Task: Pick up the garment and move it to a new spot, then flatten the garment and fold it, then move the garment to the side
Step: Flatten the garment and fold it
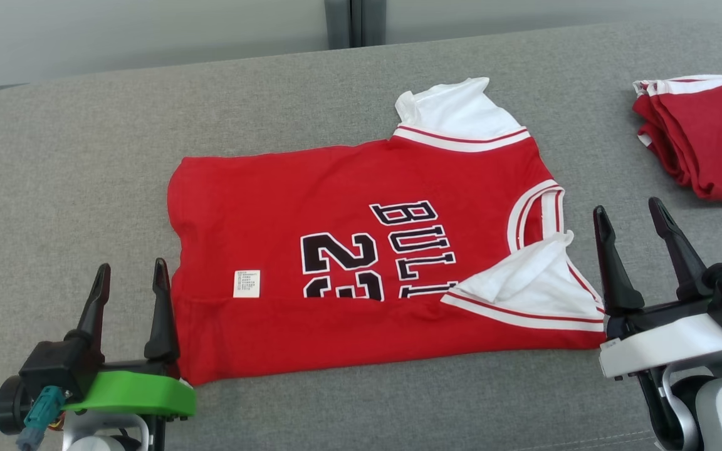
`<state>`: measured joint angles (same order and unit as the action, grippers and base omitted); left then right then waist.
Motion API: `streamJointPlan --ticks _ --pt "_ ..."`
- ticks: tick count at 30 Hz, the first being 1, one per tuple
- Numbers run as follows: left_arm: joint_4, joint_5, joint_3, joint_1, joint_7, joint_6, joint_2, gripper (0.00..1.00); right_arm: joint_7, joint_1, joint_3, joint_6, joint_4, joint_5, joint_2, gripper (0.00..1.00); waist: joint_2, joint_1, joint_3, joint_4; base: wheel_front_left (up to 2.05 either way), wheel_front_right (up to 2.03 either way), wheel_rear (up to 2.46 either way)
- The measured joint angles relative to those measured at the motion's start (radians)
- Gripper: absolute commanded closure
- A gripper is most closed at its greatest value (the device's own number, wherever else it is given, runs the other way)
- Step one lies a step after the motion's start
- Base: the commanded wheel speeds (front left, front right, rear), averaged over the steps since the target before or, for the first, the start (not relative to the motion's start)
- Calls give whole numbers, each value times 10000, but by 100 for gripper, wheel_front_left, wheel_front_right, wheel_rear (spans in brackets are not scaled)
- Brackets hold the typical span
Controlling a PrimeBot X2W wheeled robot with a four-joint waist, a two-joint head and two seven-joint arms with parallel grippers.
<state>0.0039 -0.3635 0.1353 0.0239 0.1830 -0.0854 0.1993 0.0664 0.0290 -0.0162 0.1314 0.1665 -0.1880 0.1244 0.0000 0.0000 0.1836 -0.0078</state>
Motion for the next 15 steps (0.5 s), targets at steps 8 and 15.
streamJointPlan --ticks 8,15 --pt "-328 142 86 75 -157 -180 96 0 -268 84 88 0 284 67 35 0 0 0 10 17 0 0 0" --pt "44 -8 222 1480 -928 113 284 0 -311 243 -21 0 458 -13 2 0 0 0 416 82 0 0 0"
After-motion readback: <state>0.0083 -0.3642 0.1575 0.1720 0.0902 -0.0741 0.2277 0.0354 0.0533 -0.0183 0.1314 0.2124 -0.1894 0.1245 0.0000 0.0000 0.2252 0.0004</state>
